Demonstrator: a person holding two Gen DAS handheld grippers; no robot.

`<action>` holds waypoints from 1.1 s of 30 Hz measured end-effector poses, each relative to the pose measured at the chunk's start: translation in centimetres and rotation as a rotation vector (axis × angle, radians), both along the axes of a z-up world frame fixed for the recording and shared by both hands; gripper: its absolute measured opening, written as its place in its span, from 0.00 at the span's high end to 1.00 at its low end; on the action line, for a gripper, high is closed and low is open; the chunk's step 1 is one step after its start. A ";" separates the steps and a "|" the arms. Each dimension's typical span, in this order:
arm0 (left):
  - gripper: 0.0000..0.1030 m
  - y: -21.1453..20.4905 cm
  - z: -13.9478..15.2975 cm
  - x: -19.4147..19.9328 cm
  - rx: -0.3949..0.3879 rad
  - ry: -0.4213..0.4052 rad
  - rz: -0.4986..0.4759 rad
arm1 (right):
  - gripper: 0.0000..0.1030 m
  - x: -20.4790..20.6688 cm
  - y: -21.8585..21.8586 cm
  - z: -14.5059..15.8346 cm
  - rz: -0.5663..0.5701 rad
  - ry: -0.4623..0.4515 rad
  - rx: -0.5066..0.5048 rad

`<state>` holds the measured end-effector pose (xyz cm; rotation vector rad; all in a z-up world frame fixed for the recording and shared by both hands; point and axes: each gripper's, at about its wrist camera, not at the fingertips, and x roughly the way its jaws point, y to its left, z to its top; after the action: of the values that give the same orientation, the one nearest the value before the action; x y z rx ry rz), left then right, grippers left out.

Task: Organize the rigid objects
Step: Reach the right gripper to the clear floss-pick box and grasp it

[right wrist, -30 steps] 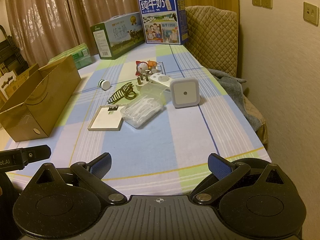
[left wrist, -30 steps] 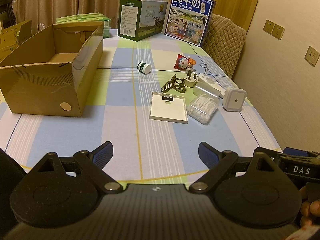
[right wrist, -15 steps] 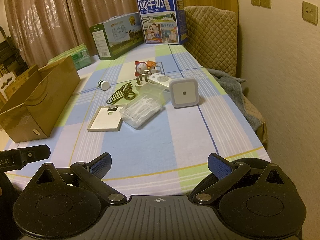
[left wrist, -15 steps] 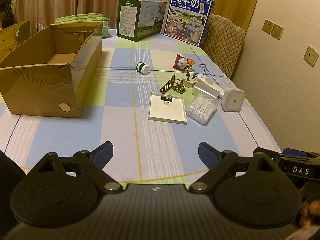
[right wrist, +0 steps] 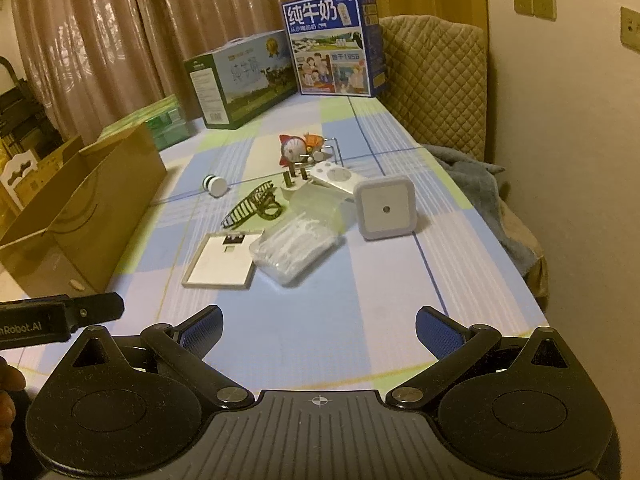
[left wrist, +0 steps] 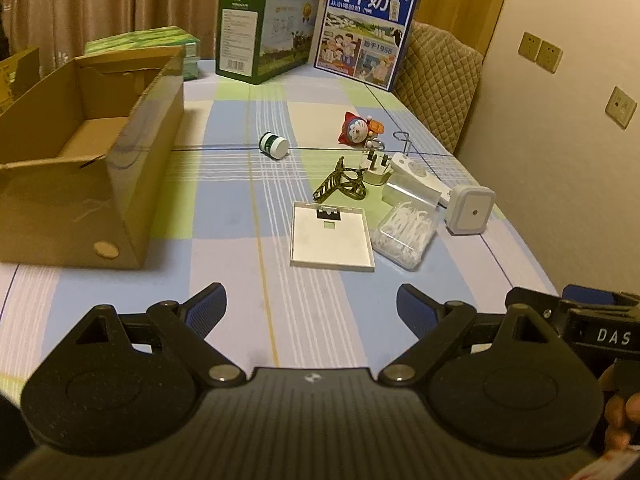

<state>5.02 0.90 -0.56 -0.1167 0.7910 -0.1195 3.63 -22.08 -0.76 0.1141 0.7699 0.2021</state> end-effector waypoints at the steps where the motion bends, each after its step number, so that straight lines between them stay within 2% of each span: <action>1: 0.13 -0.1 -0.2 0.6 0.009 0.000 -0.007 | 0.03 0.5 0.0 -0.1 -0.003 -0.007 -0.001; 10: 0.12 -1.4 -4.0 6.4 0.011 0.057 -0.074 | 0.03 5.1 -0.6 -1.7 -0.019 0.003 -0.018; 19: 0.10 -3.8 -7.5 10.7 0.021 0.099 -0.144 | 0.03 8.5 -1.1 -3.1 -0.067 0.014 0.016; 22: 0.09 -4.6 -8.0 11.5 0.083 0.066 -0.169 | 0.03 9.2 -1.1 -3.4 -0.071 0.019 0.026; 25: 0.11 -4.4 -8.5 12.4 0.087 0.082 -0.164 | 0.03 9.6 -0.8 -3.9 -0.063 0.026 0.025; 28: 0.19 -4.2 -8.6 12.6 0.120 0.070 -0.179 | 0.03 9.9 -0.2 -4.2 -0.039 0.031 0.024; 31: 0.20 -3.1 -8.3 12.4 0.114 0.086 -0.162 | 0.03 10.3 0.6 -4.6 -0.005 0.038 0.028; 33: 0.20 -2.2 -7.9 11.7 0.142 0.084 -0.147 | 0.03 10.6 1.3 -4.8 0.020 0.040 0.030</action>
<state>16.74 -1.26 -8.42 0.0720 0.8889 -0.1983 14.24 -20.81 -5.56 0.1387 0.8084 0.2312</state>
